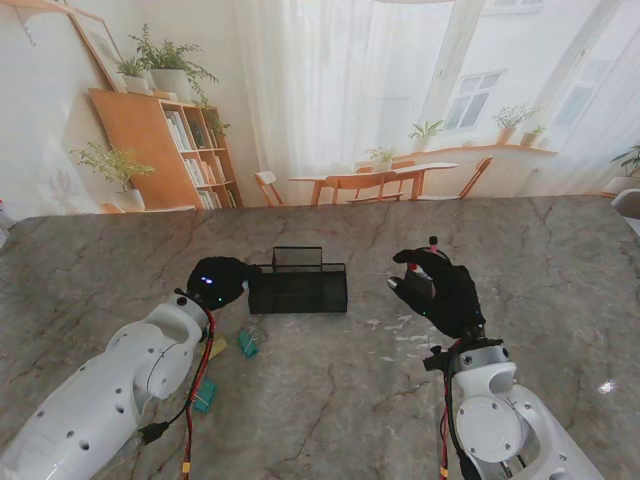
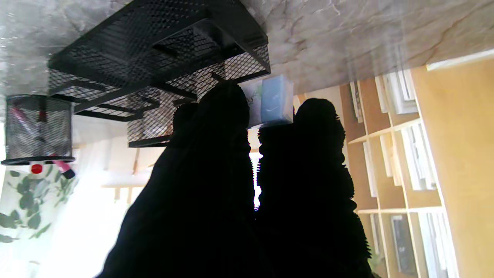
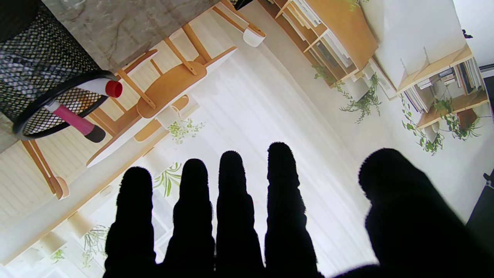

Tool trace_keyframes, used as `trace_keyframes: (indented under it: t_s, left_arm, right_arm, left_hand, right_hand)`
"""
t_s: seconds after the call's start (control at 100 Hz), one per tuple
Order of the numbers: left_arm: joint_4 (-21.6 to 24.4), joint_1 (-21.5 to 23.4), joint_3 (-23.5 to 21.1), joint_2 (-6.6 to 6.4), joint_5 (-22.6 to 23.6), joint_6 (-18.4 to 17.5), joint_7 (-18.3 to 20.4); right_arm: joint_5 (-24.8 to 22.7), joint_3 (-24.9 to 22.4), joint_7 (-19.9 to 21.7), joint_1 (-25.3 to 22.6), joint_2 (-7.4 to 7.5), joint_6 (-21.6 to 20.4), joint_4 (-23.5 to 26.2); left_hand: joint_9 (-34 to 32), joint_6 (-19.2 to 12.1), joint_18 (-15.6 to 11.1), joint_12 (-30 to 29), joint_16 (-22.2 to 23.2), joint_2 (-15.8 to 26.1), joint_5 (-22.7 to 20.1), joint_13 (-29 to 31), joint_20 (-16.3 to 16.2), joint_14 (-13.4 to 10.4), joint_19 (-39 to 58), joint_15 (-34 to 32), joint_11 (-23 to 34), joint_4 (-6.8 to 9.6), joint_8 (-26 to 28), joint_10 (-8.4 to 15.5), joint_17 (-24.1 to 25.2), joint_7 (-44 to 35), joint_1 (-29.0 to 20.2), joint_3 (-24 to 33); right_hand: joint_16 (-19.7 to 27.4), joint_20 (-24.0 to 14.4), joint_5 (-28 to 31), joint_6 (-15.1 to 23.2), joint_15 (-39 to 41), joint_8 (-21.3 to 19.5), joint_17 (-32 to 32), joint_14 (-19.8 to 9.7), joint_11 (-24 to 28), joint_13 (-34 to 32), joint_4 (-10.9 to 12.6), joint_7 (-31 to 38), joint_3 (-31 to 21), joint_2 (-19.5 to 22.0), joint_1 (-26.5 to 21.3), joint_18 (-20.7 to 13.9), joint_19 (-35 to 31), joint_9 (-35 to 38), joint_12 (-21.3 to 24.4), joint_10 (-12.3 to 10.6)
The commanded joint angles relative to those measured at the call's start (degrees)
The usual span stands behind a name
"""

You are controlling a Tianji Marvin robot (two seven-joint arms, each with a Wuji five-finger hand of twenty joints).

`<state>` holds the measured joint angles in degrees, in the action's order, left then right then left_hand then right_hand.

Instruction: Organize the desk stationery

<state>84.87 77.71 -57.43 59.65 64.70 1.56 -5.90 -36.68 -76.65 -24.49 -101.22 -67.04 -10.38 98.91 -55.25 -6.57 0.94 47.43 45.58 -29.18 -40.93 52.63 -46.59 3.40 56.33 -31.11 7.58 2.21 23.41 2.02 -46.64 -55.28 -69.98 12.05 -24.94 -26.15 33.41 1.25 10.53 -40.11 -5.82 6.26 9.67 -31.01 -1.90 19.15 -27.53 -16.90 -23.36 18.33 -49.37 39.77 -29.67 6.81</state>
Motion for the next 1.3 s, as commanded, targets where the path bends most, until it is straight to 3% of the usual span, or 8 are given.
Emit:
trace_keyframes:
  t_s: [0.0,0.3,0.53,0.79,1.0,1.15,1.22,1.29]
  left_arm:
    - [-1.49,-2.14,0.71,0.99,-0.81,0.39,0.17]
    - [-12.68,-13.02,10.72,3.25,-9.99,5.2,-1.57]
    - [-17.99,-17.74,15.83,4.72,-14.1,6.19,-2.74]
    - [-18.17,-17.78,16.8,4.87,-14.74,6.85,-2.29]
    - [-17.03,-16.91,16.29,4.6,-14.23,6.78,-1.78]
    - [-15.96,-16.13,15.72,4.34,-13.79,7.3,-0.87]
    - [-15.57,-15.83,15.58,4.14,-13.5,7.49,-0.26]
    - [-15.22,-15.41,15.31,4.11,-13.65,7.79,0.14]
  right_arm:
    - [0.15,0.08,0.7,0.09,-0.17,-0.11,-0.36]
    - [0.46,0.06,0.77,0.59,-0.2,0.09,-1.11]
    - [0.79,-0.03,0.97,0.98,-0.22,0.37,-1.63]
    - [0.88,-0.17,0.98,0.96,-0.24,0.54,-1.69]
    - [0.97,-0.2,1.14,0.98,-0.22,0.55,-1.75]
    - [1.08,-0.18,1.35,1.04,-0.2,0.53,-1.87]
    - [1.15,-0.16,1.42,1.06,-0.19,0.57,-1.87]
    - [1.16,-0.15,1.42,1.07,-0.2,0.56,-1.9]
  left_hand:
    - [-2.26,1.21,-4.0,0.24,0.07,1.06,2.08,-0.37,-1.67,0.97,0.8,-4.23,4.73,-6.5,-0.42,-0.27,-0.5,-0.7,-3.97,0.95]
    - [-1.78,3.31,-4.36,0.28,-2.8,2.24,3.0,-1.93,-1.71,1.55,1.13,-8.84,4.9,-6.11,0.56,-2.87,-0.87,0.69,-3.99,-0.19]
    - [-1.23,4.67,-5.05,0.83,-4.49,4.34,4.19,-2.4,-1.33,0.56,1.56,-11.55,5.14,-5.29,2.3,-5.13,-1.66,3.01,-3.99,-3.64]
    - [1.02,7.67,-5.21,2.39,-5.03,6.77,5.17,-1.11,-0.47,-2.34,3.18,-11.77,4.69,-4.16,6.34,-7.61,-2.84,7.28,-3.82,-9.19]
    - [6.52,9.32,-4.09,-4.46,-5.32,8.52,5.62,0.73,0.57,-5.54,5.14,-12.29,12.16,-3.57,9.08,-8.76,-3.71,12.04,-1.16,-11.52]
    - [9.83,10.46,-0.38,-10.34,-4.57,9.71,7.29,0.0,0.14,-3.0,4.65,-12.17,13.81,-3.66,10.34,-8.86,-2.98,17.81,1.52,-12.18]
    - [10.87,10.78,1.12,-16.77,-4.26,11.09,7.44,-0.61,-0.57,-1.78,3.91,-11.68,14.75,-3.76,12.09,-8.68,-2.62,21.94,3.4,-12.3]
    - [11.06,11.38,2.27,-17.95,-4.13,13.23,8.14,-0.71,-0.97,-0.8,4.03,-11.76,13.93,-3.69,11.33,-8.86,-2.53,25.64,5.42,-12.58]
  right_hand:
    - [-0.66,-1.23,0.94,0.57,-0.08,-1.15,0.28,-0.47,0.75,-0.35,-0.44,0.59,1.48,2.12,-0.38,-0.11,-0.86,-0.1,-0.73,-0.22]
    - [-0.65,-1.23,0.94,0.59,-0.11,-1.12,0.31,-0.45,0.75,-0.34,-0.44,0.57,1.5,2.11,-0.39,-0.14,-0.83,-0.08,-0.72,-0.13]
    - [-0.64,-1.22,1.08,0.54,-0.16,-1.13,0.35,-0.49,0.7,-0.3,-0.43,0.62,1.5,2.18,-0.38,-0.19,-0.78,-0.14,-0.7,-0.07]
    - [-0.64,-1.23,1.05,0.61,-0.18,-1.11,0.36,-0.5,0.71,-0.31,-0.43,0.6,1.53,2.22,-0.4,-0.26,-0.75,-0.08,-0.69,-0.21]
    - [-0.65,-1.23,1.14,0.61,-0.18,-1.13,0.36,-0.51,0.7,-0.3,-0.43,0.66,1.53,2.22,-0.44,-0.26,-0.73,-0.12,-0.68,-0.17]
    - [-0.66,-1.24,1.17,0.54,-0.18,-1.15,0.38,-0.48,0.7,-0.3,-0.43,0.7,1.56,2.23,-0.44,-0.27,-0.71,-0.11,-0.68,-0.2]
    - [-0.66,-1.24,1.21,0.54,-0.18,-1.15,0.43,-0.49,0.71,-0.3,-0.43,0.72,1.56,2.28,-0.42,-0.3,-0.69,-0.09,-0.68,-0.21]
    - [-0.66,-1.25,1.23,0.56,-0.19,-1.15,0.39,-0.5,0.7,-0.29,-0.43,0.73,1.57,2.31,-0.44,-0.31,-0.72,-0.09,-0.67,-0.17]
